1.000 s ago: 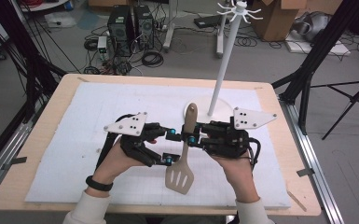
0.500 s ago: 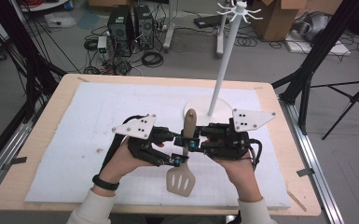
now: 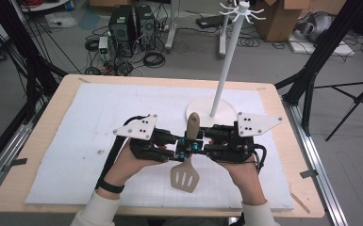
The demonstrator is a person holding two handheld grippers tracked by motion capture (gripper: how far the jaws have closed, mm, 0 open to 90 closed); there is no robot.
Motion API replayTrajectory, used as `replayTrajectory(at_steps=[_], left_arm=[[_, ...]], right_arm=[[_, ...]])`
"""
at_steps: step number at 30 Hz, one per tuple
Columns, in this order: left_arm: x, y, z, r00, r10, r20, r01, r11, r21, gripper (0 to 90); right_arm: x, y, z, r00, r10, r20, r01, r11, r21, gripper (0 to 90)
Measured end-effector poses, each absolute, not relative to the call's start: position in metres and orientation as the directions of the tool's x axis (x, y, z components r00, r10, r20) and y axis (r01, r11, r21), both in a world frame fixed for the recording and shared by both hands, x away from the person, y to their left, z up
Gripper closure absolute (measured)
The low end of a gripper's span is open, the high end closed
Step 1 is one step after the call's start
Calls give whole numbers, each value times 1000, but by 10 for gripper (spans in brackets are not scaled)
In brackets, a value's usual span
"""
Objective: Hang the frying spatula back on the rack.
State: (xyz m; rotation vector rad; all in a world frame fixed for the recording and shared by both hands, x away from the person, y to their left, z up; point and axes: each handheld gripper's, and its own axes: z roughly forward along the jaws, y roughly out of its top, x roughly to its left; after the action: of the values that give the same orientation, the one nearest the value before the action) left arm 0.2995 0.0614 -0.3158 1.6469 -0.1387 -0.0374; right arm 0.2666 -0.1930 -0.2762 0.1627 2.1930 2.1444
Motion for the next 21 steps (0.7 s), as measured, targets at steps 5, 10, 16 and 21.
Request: replayTrajectory(at_steps=[5,10,16,21], left_arm=[[299,61,-316,993,-104,54,-63,-88,994,785],[300,61,-316,995,-91,44,-52,-79,995,786],[301,60,-316,996,-81,36,-42,-83,996,786],[301,59,-316,997,-74,35,-41,-83,996,785]], right_arm=[[264,-198,-278,-987,157,22,21,-12,1000,681],[264,-201,-278,-984,179,13,10,-16,1000,680],[263,-199,-280,-982,188,11,13,8,1000,693],[264,-197,-281,-980,197,3,7,23,1000,740]])
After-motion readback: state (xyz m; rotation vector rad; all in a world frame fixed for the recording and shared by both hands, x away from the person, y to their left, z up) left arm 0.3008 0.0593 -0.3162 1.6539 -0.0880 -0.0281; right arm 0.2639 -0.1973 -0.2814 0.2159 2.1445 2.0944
